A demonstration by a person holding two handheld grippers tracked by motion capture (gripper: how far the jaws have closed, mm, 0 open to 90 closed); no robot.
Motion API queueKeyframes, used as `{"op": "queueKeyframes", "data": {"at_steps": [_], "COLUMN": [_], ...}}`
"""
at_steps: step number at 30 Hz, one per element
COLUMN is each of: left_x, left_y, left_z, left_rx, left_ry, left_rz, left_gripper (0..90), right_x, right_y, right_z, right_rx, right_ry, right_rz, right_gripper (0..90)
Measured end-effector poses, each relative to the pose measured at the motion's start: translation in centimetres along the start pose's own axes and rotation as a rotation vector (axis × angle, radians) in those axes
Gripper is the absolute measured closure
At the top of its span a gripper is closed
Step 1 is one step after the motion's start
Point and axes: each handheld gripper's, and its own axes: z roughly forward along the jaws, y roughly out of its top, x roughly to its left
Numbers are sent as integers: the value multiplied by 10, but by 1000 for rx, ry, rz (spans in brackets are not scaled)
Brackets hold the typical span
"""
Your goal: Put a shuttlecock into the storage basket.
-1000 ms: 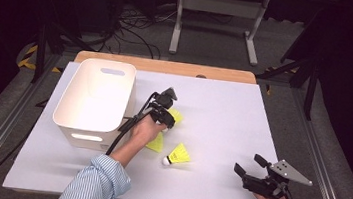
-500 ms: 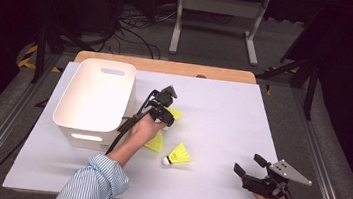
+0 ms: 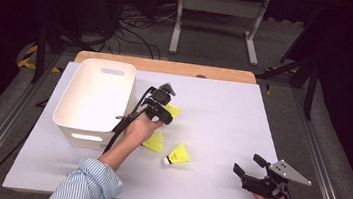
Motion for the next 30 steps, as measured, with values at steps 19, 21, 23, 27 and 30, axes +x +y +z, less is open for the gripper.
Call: {"op": "queueKeyframes", "data": {"at_steps": [19,21,23,27,30], "left_x": [-13,-13,-12,-10,-8], "left_y": [3,3,3,2,1], "left_z": [-39,-42,-45,-49,-52], "left_rx": [-19,-20,-23,-24,-27], "left_ry": [22,19,21,19,17], "left_rz": [57,58,60,61,57], "left_gripper": [643,643,643,643,643], "right_x": [1,0,0,0,0], "right_y": [0,0,0,0,0], "right_z": [0,0,0,0,0], "right_rx": [0,0,0,1,1], "right_ry": [2,1,1,2,0], "right_rz": [0,2,1,0,1], "right_gripper": [113,113,113,113,113]}}
